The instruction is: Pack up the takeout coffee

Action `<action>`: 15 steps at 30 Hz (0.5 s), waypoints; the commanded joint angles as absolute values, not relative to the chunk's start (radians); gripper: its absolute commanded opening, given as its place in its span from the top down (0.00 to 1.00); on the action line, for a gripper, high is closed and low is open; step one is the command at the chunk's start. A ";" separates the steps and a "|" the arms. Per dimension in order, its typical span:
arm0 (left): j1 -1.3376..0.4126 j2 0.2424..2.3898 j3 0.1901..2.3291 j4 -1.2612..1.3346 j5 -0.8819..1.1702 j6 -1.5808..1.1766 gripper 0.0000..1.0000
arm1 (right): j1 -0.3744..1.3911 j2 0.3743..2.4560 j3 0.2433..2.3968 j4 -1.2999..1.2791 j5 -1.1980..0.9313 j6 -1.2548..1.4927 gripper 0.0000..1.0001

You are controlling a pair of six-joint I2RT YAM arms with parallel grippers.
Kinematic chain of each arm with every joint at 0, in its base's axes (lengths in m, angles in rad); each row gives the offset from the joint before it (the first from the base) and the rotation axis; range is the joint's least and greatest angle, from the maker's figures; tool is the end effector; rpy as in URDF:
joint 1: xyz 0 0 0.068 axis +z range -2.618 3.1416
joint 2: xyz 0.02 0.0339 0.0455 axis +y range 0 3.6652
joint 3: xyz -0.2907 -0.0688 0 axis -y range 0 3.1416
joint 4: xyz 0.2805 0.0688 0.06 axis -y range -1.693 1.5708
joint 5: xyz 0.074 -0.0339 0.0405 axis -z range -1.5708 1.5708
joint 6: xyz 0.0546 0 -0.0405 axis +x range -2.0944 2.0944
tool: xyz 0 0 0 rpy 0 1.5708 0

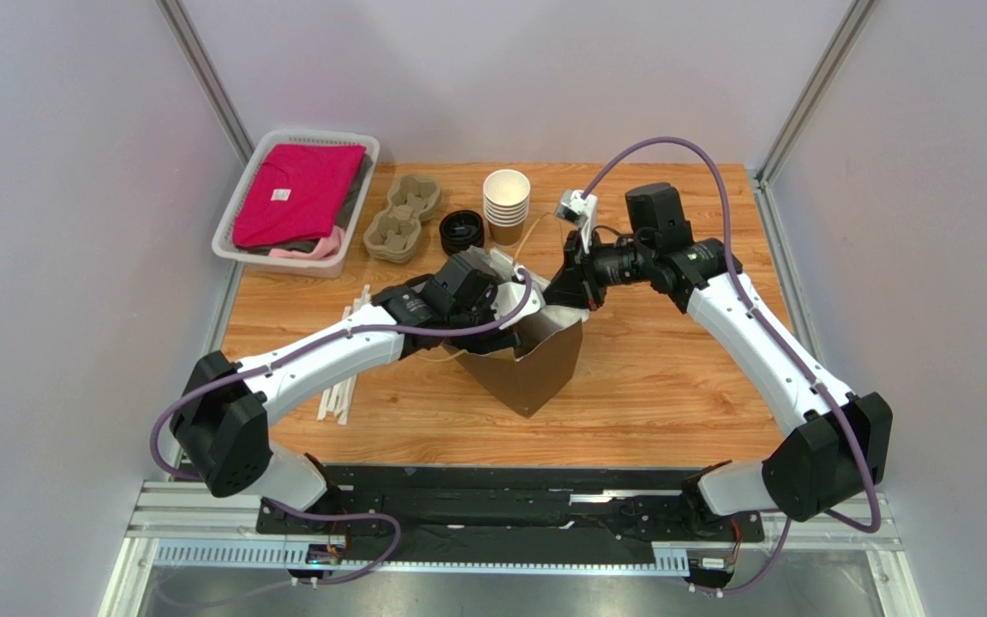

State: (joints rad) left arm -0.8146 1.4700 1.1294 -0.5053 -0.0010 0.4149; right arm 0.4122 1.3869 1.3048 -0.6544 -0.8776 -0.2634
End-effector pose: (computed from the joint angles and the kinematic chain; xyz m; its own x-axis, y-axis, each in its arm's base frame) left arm 0.2474 -0.2622 0.2693 -0.1770 0.7751 -0.6065 0.8724 0.4089 0.2680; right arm 0.2874 0.1715 0.3630 -0.3916 -0.3528 -0.8498 -0.9115 0.2748 0.3060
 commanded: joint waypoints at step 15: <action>-0.810 1.500 1.118 -0.528 0.017 0.385 0.81 | 0.456 1.454 1.450 -0.776 -0.801 -0.327 0.92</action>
